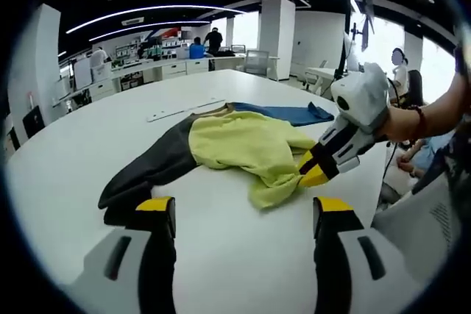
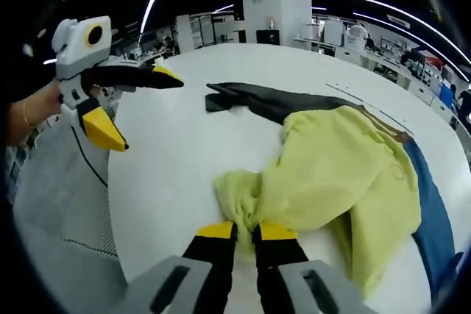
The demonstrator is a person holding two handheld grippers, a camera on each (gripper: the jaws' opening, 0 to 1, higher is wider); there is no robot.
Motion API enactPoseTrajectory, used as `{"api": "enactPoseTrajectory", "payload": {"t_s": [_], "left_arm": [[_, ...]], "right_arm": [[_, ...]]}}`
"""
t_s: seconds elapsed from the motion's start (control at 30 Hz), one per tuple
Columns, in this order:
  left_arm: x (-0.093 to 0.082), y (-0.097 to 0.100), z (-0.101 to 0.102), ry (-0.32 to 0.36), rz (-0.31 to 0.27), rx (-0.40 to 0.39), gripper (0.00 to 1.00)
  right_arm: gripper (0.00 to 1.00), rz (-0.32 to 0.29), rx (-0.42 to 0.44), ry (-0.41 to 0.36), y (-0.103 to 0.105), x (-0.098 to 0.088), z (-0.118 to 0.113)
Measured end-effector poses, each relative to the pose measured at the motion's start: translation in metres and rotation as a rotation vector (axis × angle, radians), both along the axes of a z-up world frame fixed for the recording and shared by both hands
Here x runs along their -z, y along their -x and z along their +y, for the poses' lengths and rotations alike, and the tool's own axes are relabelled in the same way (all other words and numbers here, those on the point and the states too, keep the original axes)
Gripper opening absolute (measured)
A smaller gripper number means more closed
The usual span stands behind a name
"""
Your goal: Fold the garment on the visible template until the final outline fits inside the template.
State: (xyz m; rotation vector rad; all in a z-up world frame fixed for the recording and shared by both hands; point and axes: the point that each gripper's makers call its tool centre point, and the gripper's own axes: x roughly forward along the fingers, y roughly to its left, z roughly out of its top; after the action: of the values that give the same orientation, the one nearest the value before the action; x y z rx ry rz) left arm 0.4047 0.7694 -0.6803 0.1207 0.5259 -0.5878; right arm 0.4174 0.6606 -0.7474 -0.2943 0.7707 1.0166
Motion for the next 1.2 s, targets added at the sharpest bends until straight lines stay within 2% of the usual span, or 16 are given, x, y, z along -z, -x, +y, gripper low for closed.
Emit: {"api": "enactPoseTrajectory", "payload": {"t_s": [0.1,0.2,0.3,0.4,0.53,0.67,0.83,1.2], "left_arm": [[0.0,-0.002,-0.001,0.003,0.002,-0.003,0.73],[0.0,-0.004,-0.001,0.004,0.004,-0.004,0.72],[0.002,-0.008,-0.003,0.003,0.008,-0.012,0.71],[0.005,-0.012,-0.004,0.011,0.012,-0.026,0.68],[0.014,-0.018,-0.003,-0.005,0.03,-0.045,0.64],[0.02,-0.023,-0.006,0.01,0.039,-0.058,0.59],[0.03,-0.028,-0.015,0.03,0.07,-0.066,0.51],[0.059,-0.029,-0.033,0.018,0.142,-0.035,0.41]], "right_arm": [[0.22,-0.075,0.019,-0.017,-0.009,-0.021,-0.009],[0.27,-0.079,0.049,-0.028,-0.015,-0.033,-0.026],[0.32,-0.087,0.077,-0.018,-0.02,-0.038,-0.044],[0.34,-0.143,0.128,0.02,-0.032,-0.045,-0.072],[0.34,-0.149,0.187,0.022,-0.043,-0.048,-0.101],[0.33,-0.142,0.223,0.04,-0.05,-0.044,-0.121],[0.28,-0.127,0.226,0.063,-0.054,-0.033,-0.136],[0.28,-0.095,0.13,0.055,-0.037,-0.007,-0.132]]}}
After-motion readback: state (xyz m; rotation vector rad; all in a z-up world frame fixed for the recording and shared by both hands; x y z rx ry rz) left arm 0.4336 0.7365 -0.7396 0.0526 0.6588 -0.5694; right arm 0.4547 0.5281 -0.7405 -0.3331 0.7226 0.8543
